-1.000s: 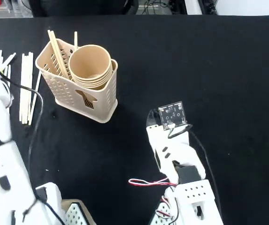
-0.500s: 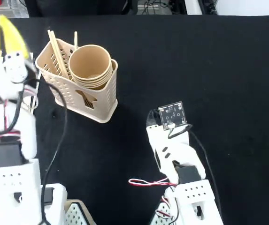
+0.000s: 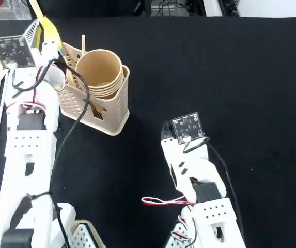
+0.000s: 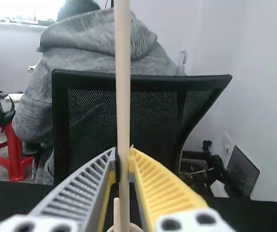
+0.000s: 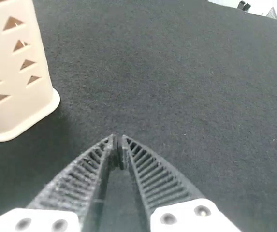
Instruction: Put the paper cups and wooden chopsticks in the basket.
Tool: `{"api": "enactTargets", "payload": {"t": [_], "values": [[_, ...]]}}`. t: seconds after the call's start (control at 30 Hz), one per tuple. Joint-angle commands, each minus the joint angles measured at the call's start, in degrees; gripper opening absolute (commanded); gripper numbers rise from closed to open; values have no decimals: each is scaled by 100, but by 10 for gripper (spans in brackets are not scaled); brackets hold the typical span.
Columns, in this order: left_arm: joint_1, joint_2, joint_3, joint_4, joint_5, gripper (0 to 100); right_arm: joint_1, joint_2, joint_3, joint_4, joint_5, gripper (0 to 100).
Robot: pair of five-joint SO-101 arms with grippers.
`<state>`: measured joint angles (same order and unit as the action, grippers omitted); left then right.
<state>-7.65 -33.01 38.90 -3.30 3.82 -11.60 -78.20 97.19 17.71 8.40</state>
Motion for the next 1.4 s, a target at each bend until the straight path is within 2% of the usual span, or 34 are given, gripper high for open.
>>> {"api": "enactTargets", "payload": {"t": [0.0, 0.2, 0.27, 0.37, 0.47, 0.63, 0.83, 0.93, 1.1, 1.37], "values": [[66, 114, -277, -97, 35, 29, -35, -57, -4, -26, 70, 15], [66, 281, -303, 325, 35, 30, -35, -57, -4, -18, 70, 15], [66, 360, -435, 598, 35, 70, -35, -57, -4, -9, 70, 15], [66, 413, -822, 1618, 484, 181, -35, -57, -4, -9, 70, 15], [-66, 413, -1437, 2646, 941, 213, -35, -57, -4, -9, 70, 15], [-435, 413, -2484, 3525, 1037, 216, -35, -57, -4, -9, 70, 15], [-1270, 633, -3732, 5134, 985, 216, -35, -57, -4, -9, 70, 15], [-1763, 1169, -4338, 5960, 615, 211, -35, -57, -4, -9, 70, 15], [-2308, 2716, -5218, 6787, -158, 209, -35, -57, -4, 0, 70, 15], [-2800, 5477, -7116, 7376, -976, 209, -26, -57, -4, 0, 70, 15]]}}
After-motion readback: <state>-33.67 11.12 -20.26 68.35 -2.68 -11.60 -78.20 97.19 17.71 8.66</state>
